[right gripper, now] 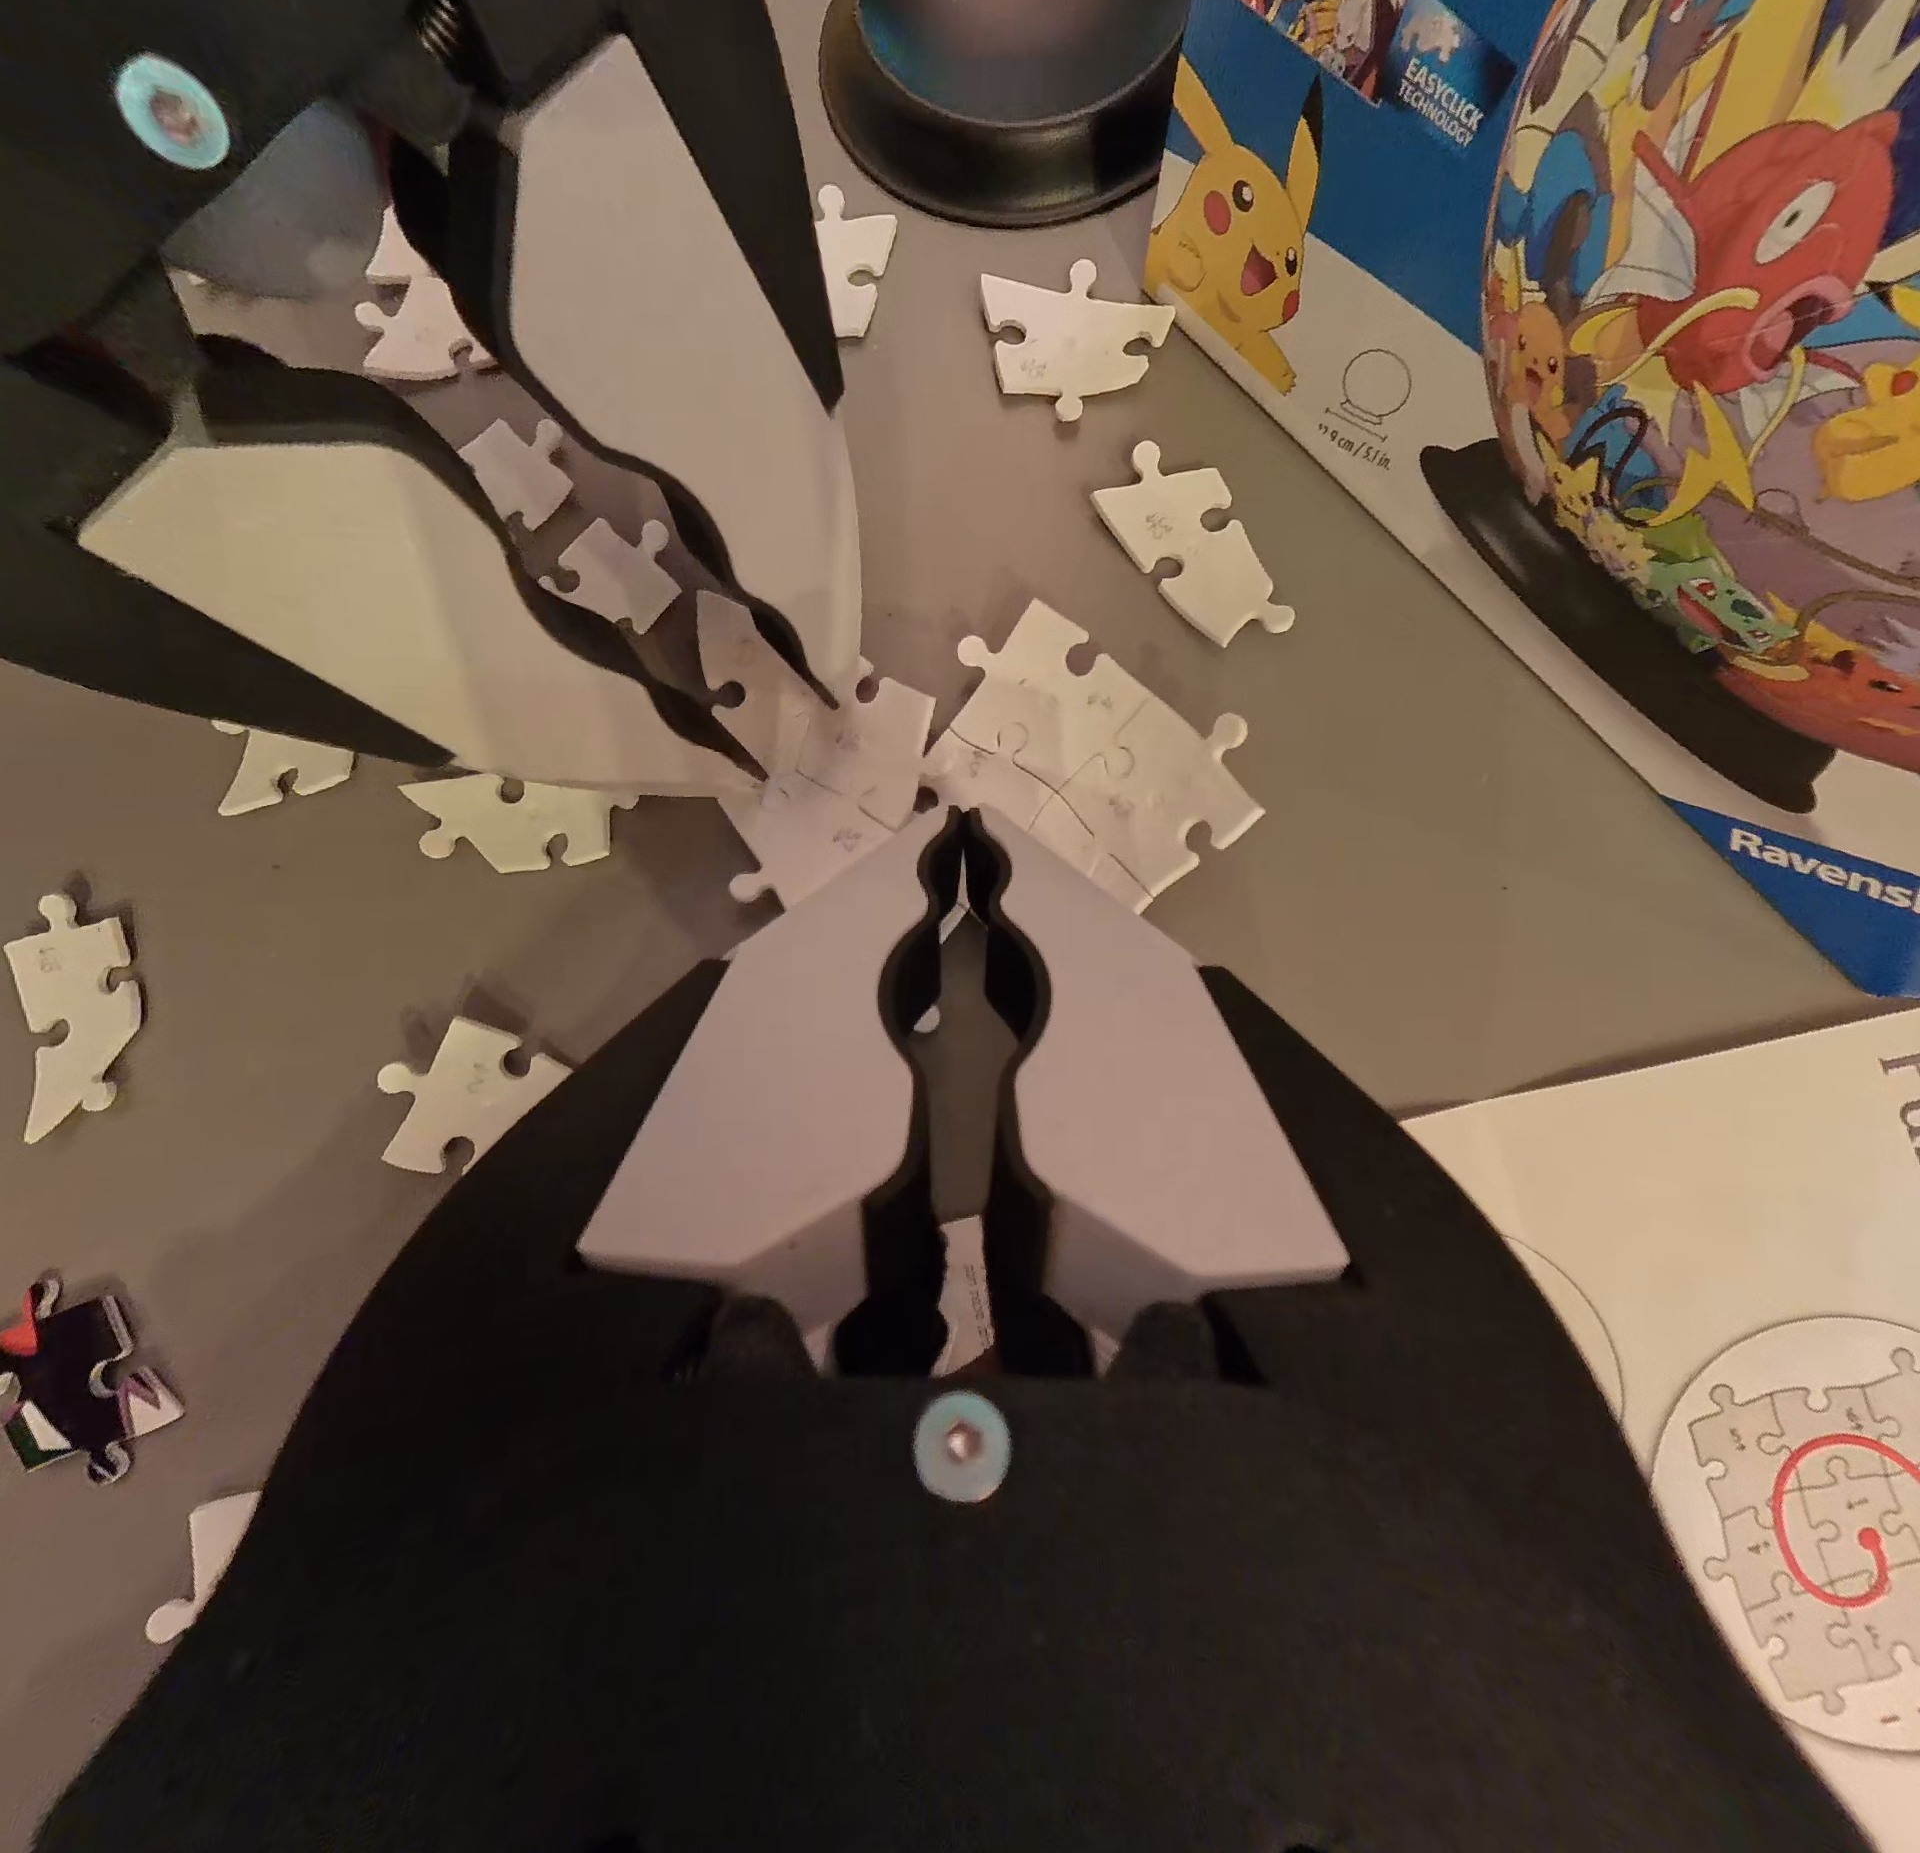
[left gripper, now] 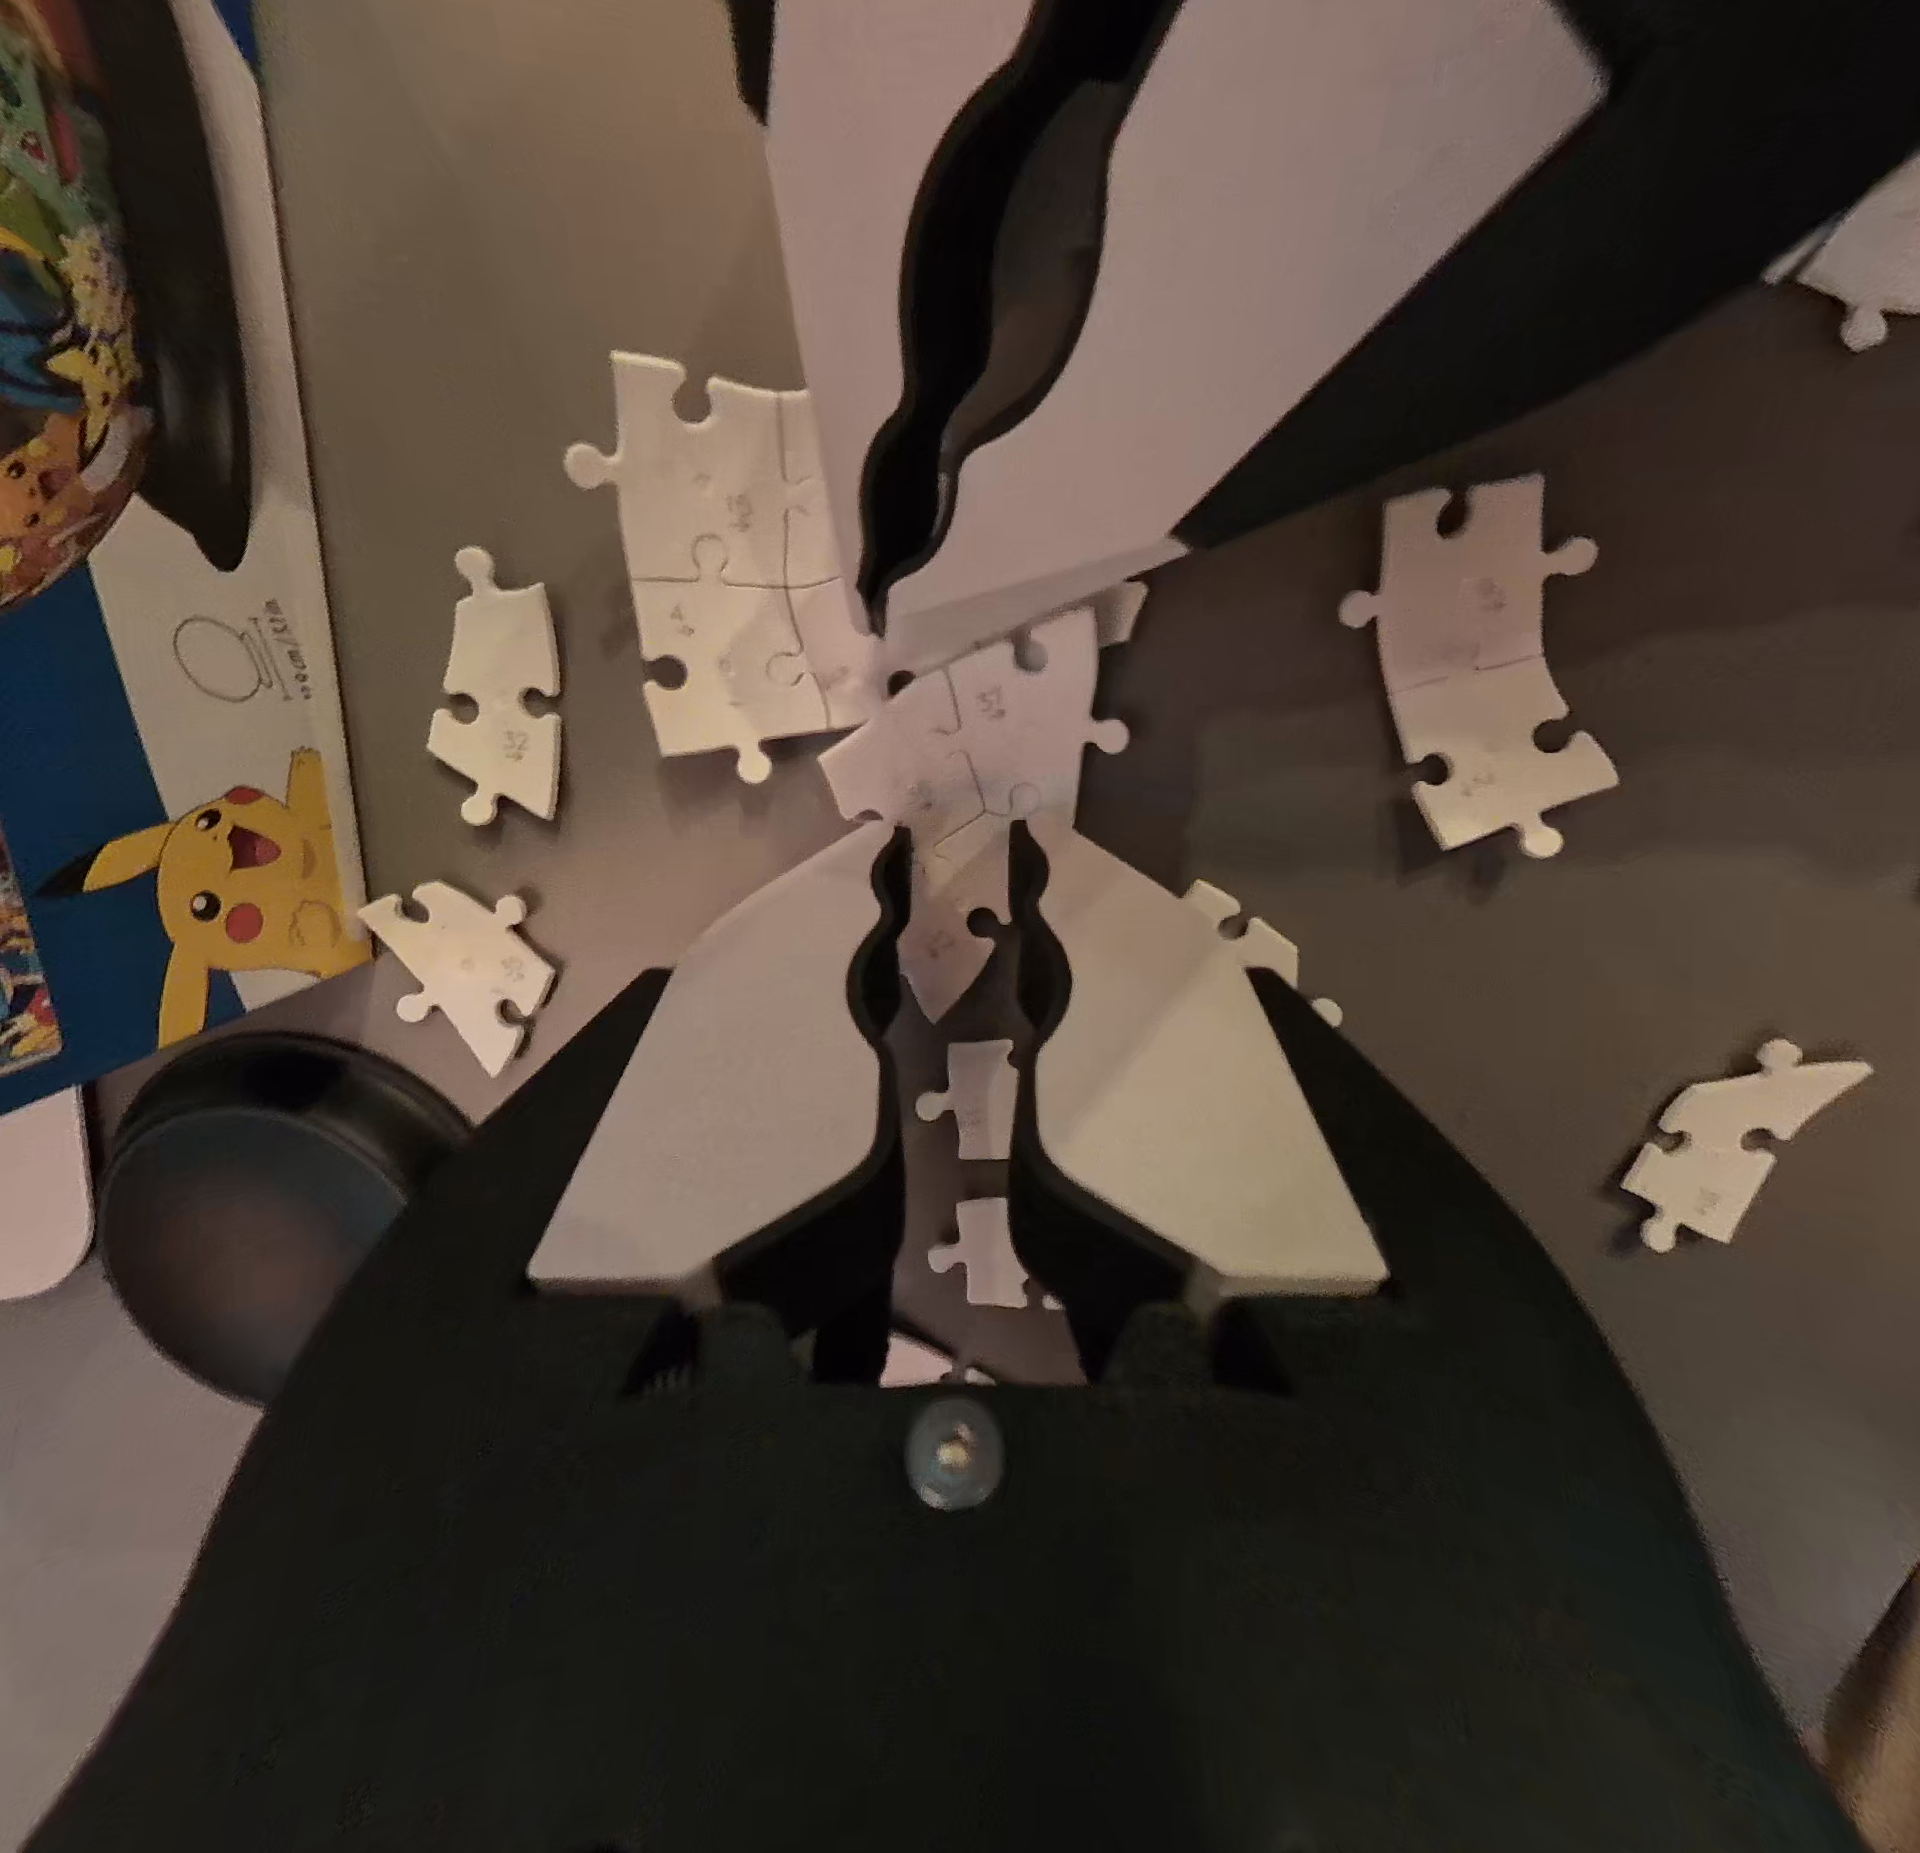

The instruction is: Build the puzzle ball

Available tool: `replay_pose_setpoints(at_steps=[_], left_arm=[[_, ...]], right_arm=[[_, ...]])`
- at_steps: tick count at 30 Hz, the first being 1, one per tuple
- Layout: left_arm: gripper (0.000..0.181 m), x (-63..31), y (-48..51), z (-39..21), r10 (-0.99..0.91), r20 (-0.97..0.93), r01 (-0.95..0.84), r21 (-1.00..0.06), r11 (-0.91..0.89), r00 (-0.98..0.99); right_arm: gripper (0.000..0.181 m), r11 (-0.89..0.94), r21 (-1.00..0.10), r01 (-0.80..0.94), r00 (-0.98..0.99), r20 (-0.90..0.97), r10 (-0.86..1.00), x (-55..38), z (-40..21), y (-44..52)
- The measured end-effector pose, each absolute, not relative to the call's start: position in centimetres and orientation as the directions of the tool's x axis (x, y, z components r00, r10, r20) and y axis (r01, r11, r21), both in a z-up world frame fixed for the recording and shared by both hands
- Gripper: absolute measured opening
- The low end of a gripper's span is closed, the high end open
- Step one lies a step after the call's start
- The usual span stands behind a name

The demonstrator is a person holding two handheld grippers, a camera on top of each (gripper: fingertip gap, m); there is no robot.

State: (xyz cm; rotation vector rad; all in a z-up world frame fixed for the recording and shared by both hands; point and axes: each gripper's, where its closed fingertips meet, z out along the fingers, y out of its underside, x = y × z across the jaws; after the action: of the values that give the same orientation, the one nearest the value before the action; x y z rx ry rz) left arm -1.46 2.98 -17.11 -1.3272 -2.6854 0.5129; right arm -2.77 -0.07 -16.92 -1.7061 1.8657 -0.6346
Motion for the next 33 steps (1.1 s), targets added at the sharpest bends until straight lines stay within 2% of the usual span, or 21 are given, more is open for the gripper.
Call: replay_pose_setpoints(at_steps=[7,13,16,20,23,33], left_arm=[[0.015,-1.7,3.6,-17.1,0.834,-0.038,0.795,-0.329,0.509,-0.550],[0.022,-1.4,3.5,-17.0,0.826,-0.056,0.795,-0.313,0.519,-0.561],[0.022,-1.7,3.2,-16.5,0.842,-0.092,0.810,-0.344,0.474,-0.532],[0.018,-2.8,3.1,-15.6,0.867,-0.138,0.835,-0.376,0.402,-0.480],[0.015,-2.9,2.7,-15.8,0.874,-0.187,0.858,-0.362,0.364,-0.449],[0.007,-3.4,2.1,-17.1,0.869,-0.141,0.835,-0.384,0.394,-0.475]], right_arm=[[0.000,0.089,-0.655,-0.750,-0.064,-0.062,-0.996,-2.9,-16.9,-0.3],[0.000,0.093,-0.658,-0.747,-0.067,-0.064,-0.996,-2.8,-16.9,-0.3],[0.000,0.089,-0.658,-0.748,-0.065,-0.061,-0.996,-2.8,-16.9,-0.2],[0.000,0.090,-0.658,-0.748,-0.064,-0.064,-0.996,-2.8,-16.9,-0.2],[0.000,0.093,-0.659,-0.747,-0.065,-0.068,-0.996,-2.8,-16.9,-0.2],[0.000,0.116,-0.666,-0.737,-0.071,-0.095,-0.993,-2.8,-16.9,-0.2]])
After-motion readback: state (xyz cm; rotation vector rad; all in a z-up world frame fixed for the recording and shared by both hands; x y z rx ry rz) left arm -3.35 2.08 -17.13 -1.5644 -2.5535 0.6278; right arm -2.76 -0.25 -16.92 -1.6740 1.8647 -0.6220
